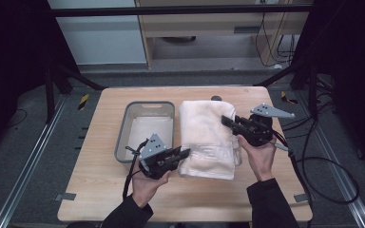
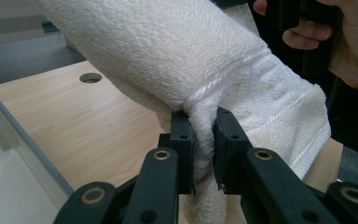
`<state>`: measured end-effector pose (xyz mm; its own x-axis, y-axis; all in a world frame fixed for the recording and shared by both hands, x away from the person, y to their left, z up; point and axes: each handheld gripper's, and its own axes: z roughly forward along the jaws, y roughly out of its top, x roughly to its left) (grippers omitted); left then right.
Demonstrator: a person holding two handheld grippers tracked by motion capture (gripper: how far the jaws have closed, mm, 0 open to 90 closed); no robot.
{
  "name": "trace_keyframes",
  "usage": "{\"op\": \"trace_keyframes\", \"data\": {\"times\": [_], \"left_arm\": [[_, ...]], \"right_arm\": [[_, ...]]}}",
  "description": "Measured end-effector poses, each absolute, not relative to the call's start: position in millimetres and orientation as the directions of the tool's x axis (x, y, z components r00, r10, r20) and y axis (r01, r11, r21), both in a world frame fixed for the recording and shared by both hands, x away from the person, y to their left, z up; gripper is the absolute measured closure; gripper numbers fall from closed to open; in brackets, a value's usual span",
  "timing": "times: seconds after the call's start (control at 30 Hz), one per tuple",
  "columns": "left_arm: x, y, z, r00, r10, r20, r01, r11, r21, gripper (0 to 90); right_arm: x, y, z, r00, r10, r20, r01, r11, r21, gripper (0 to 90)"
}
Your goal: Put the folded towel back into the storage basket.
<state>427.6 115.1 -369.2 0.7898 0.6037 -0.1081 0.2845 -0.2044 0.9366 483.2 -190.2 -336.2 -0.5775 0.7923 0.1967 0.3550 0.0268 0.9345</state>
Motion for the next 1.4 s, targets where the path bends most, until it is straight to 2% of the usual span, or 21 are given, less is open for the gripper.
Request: {"op": "trace_keyframes", "data": {"times": [1.4], "left_arm": [[432,187,-336,0.72,0.686,-0.103,0.238,-0.106,0.965,79.1]], "right_arm": [[512,-111,-291,-0.642,0.754,0.138,0.279,0.062,0.958,71.2]]}}
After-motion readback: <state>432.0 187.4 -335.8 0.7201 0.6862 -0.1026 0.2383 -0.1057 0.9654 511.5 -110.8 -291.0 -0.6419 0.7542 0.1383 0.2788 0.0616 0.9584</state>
